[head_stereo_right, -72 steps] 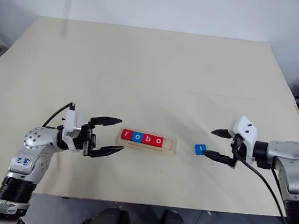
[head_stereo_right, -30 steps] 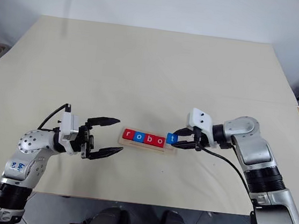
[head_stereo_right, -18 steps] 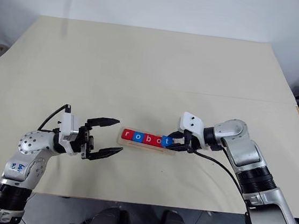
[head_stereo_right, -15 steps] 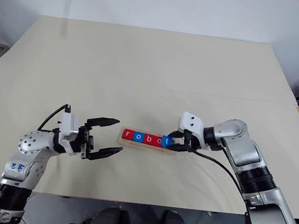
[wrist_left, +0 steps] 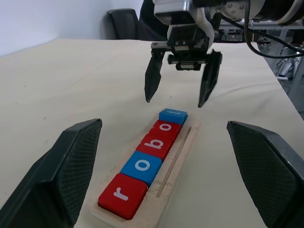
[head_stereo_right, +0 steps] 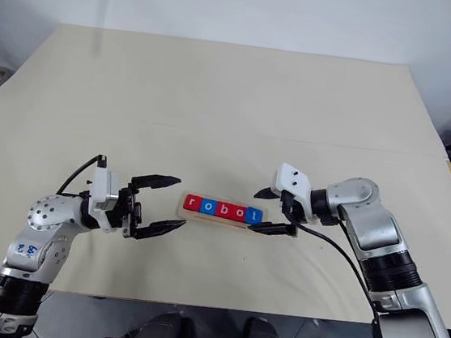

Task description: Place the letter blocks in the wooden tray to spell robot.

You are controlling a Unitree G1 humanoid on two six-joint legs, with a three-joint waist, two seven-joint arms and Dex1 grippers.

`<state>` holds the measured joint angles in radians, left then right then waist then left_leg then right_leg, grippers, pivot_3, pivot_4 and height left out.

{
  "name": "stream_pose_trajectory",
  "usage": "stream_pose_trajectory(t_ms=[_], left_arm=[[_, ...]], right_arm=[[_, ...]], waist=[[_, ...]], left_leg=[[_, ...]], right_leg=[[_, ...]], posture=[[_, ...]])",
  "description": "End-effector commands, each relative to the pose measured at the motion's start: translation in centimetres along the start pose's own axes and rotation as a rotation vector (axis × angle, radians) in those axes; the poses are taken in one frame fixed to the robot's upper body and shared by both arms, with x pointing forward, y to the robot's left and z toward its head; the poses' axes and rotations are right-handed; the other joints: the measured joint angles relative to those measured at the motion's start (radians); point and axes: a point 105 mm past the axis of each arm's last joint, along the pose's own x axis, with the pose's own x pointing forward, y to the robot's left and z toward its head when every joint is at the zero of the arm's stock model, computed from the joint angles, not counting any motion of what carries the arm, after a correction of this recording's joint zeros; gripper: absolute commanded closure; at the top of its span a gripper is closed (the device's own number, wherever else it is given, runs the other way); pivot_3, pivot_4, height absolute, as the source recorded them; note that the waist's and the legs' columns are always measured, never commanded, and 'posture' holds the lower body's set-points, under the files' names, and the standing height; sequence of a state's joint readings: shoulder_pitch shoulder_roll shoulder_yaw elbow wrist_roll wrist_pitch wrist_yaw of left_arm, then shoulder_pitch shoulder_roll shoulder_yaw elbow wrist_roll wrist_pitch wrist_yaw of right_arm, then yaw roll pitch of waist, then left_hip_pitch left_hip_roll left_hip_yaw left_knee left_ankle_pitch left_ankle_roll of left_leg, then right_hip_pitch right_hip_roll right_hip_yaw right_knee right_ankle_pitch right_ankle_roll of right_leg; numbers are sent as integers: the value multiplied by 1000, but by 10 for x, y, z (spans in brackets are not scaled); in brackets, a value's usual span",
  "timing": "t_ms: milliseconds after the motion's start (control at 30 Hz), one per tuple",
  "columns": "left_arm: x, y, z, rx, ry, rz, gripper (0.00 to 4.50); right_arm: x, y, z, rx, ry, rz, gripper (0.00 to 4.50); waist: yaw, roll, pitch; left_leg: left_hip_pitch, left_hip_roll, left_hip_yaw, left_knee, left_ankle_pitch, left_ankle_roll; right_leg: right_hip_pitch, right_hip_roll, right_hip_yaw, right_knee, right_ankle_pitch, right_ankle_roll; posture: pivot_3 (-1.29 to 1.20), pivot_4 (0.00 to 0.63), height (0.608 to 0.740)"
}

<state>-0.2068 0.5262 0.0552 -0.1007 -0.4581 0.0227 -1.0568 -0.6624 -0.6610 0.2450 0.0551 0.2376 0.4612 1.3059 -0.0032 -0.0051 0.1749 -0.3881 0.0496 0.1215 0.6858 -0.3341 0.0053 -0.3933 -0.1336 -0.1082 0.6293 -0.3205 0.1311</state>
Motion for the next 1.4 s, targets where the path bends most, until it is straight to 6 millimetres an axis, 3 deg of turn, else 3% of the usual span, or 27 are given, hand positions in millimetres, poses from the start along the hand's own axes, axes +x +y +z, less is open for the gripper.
stream_pose_trajectory(t_ms=[33,267,300,633,867,967,1133,1233,1400], left_arm=[[0,2,5,21,-12,3,0],[-1,1,5,23,-12,5,0],[-1,1,5,23,-12,6,0],[-2,1,5,23,-9,11,0],[-2,1,5,25,-10,10,0],[-6,1,5,21,-1,12,0],[-23,2,-1,-9,53,22,0],[-35,10,-2,-13,82,77,0],[-52,17,-7,7,145,105,0]], right_arm=[[1,-1,14,-40,-24,-12,1975],[13,-5,7,-37,14,-33,4400],[13,-5,4,-40,28,-36,4458],[7,-3,-17,-19,95,-23,4458],[3,1,11,-32,-82,-21,4458],[-17,13,11,-50,-155,-15,4458],[-53,27,-6,-83,-248,-112,4458],[-73,29,-21,-102,-241,-222,3923],[-93,33,-40,-53,-262,-346,2242]], waist=[[0,0,0],[1,0,0],[1,0,0],[0,0,0],[0,0,0],[6,0,0],[11,-1,0],[5,-1,0],[2,-1,0]], left_leg=[[0,0,0,0,0,0],[0,0,0,0,0,0],[0,0,0,0,0,0],[0,0,1,0,0,0],[0,0,0,0,0,0],[0,0,0,0,0,0],[-1,-1,1,0,-1,1],[0,0,1,-1,0,1],[1,0,0,-1,0,1]], right_leg=[[0,0,0,0,0,0],[0,0,0,0,0,0],[0,0,0,0,0,0],[0,0,0,0,0,0],[0,0,0,0,0,0],[1,0,-1,0,0,0],[1,-1,-1,-2,0,0],[1,0,-1,-1,0,0],[1,0,-1,-1,0,0]], posture=[[0,150,740],[0,150,740],[0,150,740],[0,150,740],[0,150,740],[0,150,740],[0,150,740],[0,150,740],[0,150,740]])
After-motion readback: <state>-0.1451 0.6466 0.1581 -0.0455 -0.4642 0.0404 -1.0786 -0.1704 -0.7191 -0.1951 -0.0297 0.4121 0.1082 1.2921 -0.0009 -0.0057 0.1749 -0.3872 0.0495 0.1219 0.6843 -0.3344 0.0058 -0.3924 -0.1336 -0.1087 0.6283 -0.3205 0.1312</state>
